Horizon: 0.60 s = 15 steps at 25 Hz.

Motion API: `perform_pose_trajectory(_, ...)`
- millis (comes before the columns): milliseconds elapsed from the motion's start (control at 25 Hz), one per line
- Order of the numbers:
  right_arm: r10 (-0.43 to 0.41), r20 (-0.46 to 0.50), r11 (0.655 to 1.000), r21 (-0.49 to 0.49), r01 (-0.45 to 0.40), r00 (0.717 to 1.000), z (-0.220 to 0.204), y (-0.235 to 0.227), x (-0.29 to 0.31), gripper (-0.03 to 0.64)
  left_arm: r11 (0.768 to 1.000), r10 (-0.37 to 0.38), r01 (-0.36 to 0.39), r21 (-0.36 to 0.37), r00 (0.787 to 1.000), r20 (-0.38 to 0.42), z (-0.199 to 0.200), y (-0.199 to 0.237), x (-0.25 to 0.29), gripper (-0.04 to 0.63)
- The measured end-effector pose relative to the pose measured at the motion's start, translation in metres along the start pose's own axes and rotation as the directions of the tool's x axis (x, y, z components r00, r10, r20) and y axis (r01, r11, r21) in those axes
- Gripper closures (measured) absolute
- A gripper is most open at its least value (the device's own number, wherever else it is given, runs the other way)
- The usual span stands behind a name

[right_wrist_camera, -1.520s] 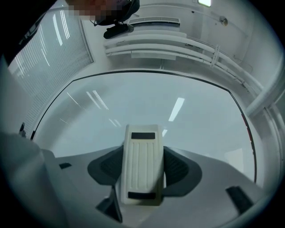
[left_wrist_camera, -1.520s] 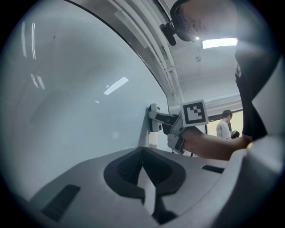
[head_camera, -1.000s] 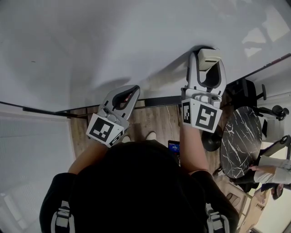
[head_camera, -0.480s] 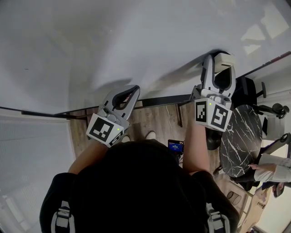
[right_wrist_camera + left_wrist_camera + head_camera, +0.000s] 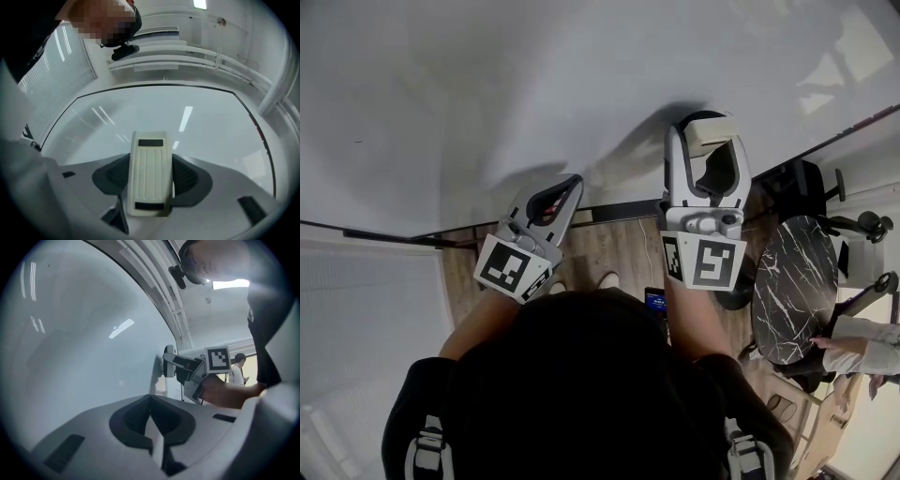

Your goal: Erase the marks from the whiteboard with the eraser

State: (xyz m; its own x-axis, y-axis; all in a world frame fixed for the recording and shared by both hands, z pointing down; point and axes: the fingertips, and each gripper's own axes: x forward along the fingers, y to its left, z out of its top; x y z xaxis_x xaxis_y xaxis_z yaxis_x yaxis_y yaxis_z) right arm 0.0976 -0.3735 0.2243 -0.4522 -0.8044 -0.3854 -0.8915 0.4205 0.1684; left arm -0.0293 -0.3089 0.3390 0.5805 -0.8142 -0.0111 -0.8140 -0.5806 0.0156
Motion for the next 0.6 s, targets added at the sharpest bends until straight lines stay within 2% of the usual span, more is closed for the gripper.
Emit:
perform_pose_trajectory(160, 0.096, -0.012, 0.993, 0.063, -0.095, 0.995, -0.006, 0.035, -0.003, 0.365, 1.000, 0.017, -0.017, 0.005, 1.000, 0.009, 0.000, 0.006, -0.012, 0.592)
perform_pose_trajectory(360, 0.231, -0.065, 0.970, 0.094, -0.224, 0.971, -0.018, 0.074, -0.022, 0.365, 1.000, 0.012, -0.012, 0.018, 1.000, 0.010, 0.004, 0.008, -0.031, 0.591)
perform_pose_trajectory(480, 0.256, -0.105, 0.964, 0.108, -0.245, 0.961, -0.026, 0.093, -0.043, 0.365, 0.999, -0.012, 0.012, 0.031, 1.000, -0.002, -0.002, 0.006, -0.046, 0.592)
perform_pose_trajectory(600, 0.243, -0.154, 0.967, 0.111, -0.228, 0.958, -0.030, 0.105, -0.069, 0.365, 0.997, -0.062, 0.063, 0.033, 0.998, -0.015, -0.008, -0.003, -0.060, 0.592)
